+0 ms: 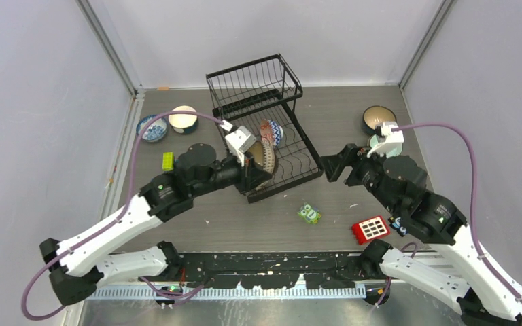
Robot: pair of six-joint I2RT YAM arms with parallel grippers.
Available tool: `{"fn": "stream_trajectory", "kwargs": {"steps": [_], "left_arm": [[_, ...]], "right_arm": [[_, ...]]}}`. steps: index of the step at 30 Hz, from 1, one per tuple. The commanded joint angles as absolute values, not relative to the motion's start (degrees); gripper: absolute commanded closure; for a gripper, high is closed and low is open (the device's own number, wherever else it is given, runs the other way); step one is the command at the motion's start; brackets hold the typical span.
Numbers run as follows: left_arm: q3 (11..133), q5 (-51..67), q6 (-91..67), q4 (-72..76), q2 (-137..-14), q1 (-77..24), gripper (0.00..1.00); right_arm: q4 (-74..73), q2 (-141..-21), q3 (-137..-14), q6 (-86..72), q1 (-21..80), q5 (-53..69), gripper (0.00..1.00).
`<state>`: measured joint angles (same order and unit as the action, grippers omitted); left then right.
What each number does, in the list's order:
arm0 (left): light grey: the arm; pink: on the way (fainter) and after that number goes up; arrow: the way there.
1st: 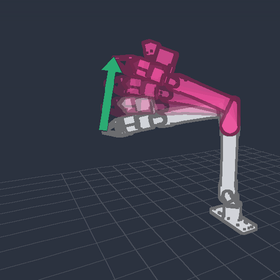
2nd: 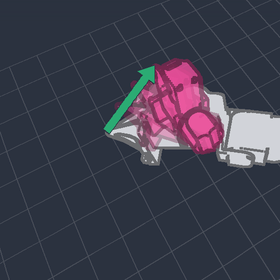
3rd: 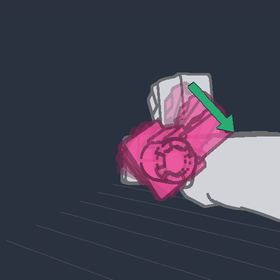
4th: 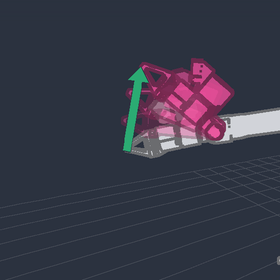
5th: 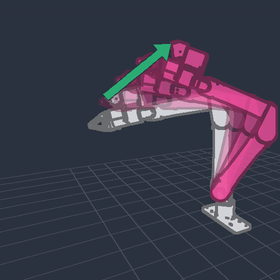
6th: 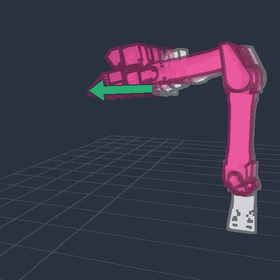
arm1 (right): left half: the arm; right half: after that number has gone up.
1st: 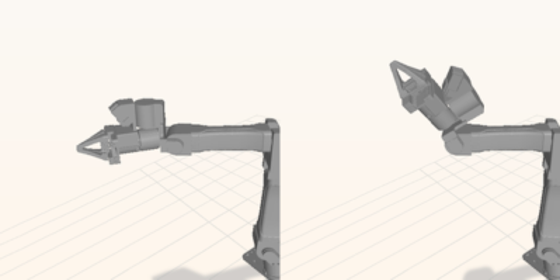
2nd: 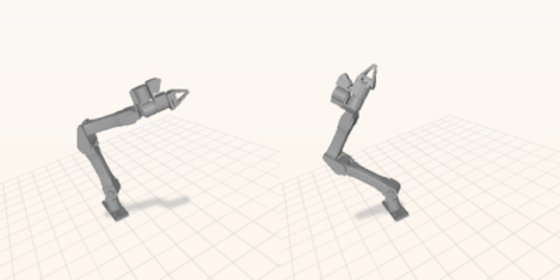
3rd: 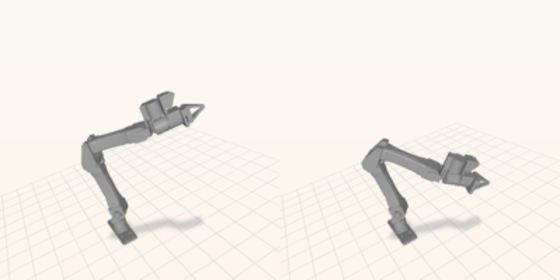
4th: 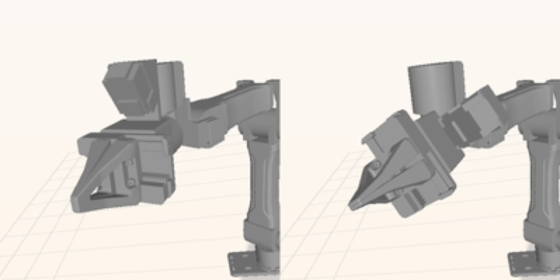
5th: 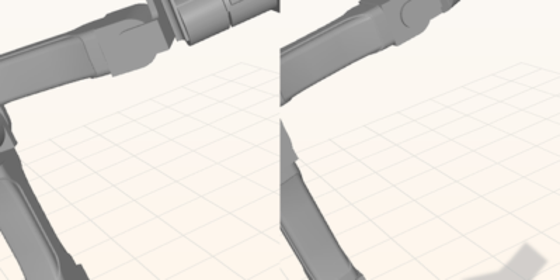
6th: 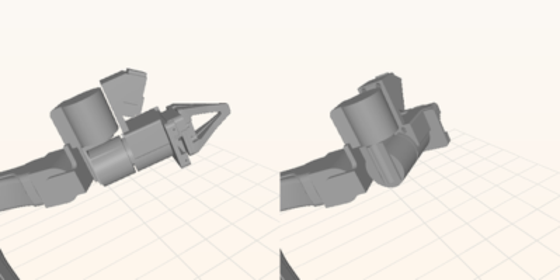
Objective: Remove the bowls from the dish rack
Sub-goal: Pick up the bowl from the dish rack, then place the bowl with the bowl.
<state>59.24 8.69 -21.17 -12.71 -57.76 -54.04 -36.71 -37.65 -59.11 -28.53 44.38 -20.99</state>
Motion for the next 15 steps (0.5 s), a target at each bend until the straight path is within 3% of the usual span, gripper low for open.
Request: {"fn": "stream_trajectory", "kwargs": {"steps": [1, 7, 15], "left_arm": [[66.3, 4.0, -7.0, -33.1, -53.8, -55.5, 1.0], [69.7, -1.7, 2.6, -43.2, -53.4, -62.0, 1.0], [66.4, -10.8, 17.4, -46.0, -56.5, -75.1, 1.0]], "right_arm": [[-41.7, -44.3, -68.5, -25.4, 44.3, -12.2, 0.14], [-47.3, -52.7, -77.1, -24.9, 44.2, -2.5, 0.14], [-51.9, -59.4, -81.5, -24.8, 44.3, 4.7, 0.14]]}}
